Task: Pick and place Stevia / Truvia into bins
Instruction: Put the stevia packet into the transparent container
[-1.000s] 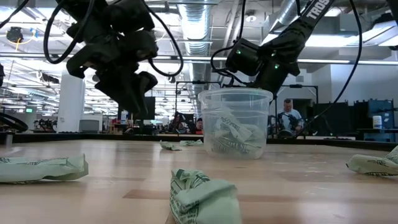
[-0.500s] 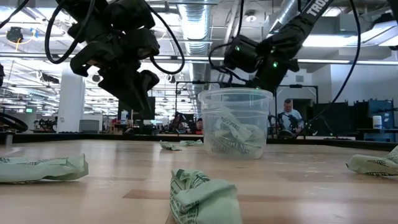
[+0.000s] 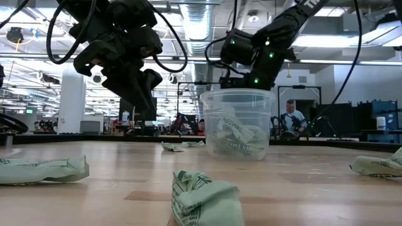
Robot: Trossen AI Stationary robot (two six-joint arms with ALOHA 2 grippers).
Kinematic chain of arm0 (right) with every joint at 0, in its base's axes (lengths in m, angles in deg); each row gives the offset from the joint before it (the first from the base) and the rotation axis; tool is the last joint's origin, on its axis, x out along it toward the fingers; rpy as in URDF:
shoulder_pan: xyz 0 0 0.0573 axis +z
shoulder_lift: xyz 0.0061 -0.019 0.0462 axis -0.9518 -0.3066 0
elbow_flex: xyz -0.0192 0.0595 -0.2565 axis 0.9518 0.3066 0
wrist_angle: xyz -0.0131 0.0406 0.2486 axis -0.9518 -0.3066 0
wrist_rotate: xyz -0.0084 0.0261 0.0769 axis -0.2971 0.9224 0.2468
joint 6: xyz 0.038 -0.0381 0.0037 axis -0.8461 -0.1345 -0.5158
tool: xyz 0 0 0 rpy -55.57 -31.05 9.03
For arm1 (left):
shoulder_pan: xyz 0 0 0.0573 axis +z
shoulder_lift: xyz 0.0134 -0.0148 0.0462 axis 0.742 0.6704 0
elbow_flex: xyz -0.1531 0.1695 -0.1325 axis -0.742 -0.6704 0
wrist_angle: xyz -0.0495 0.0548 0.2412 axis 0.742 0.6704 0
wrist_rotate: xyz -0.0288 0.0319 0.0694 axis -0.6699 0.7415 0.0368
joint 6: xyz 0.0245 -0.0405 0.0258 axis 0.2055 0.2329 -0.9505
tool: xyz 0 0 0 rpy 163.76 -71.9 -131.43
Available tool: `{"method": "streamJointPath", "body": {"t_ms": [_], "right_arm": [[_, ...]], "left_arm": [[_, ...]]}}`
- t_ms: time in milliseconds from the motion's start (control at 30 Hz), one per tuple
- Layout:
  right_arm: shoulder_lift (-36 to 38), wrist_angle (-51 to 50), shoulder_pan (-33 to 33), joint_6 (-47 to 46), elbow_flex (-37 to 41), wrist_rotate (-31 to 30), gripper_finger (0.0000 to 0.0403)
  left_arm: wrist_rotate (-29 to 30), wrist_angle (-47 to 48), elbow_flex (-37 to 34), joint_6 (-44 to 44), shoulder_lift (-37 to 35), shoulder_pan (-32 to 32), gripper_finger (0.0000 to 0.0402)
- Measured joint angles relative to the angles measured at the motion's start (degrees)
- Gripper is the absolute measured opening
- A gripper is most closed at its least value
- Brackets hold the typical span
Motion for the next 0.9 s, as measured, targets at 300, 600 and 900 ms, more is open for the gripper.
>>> {"method": "streamJointPath", "body": {"t_ms": [300,600,900], "right_arm": [[-1.71,-0.28,-2.70,0.79,0.01,5.00,0.0130],[-4.67,0.11,-2.96,-0.16,-0.13,3.92,0.0188],[-4.52,0.39,-1.91,0.52,-0.07,-0.18,0.0101]], "left_arm": [[-0.02,-0.07,0.00,-0.02,0.00,0.00,0.0096],[-0.02,-0.82,0.01,-0.04,-0.02,0.00,0.0096],[-0.04,-1.03,0.01,-0.04,-0.02,-0.01,0.0096]]}}
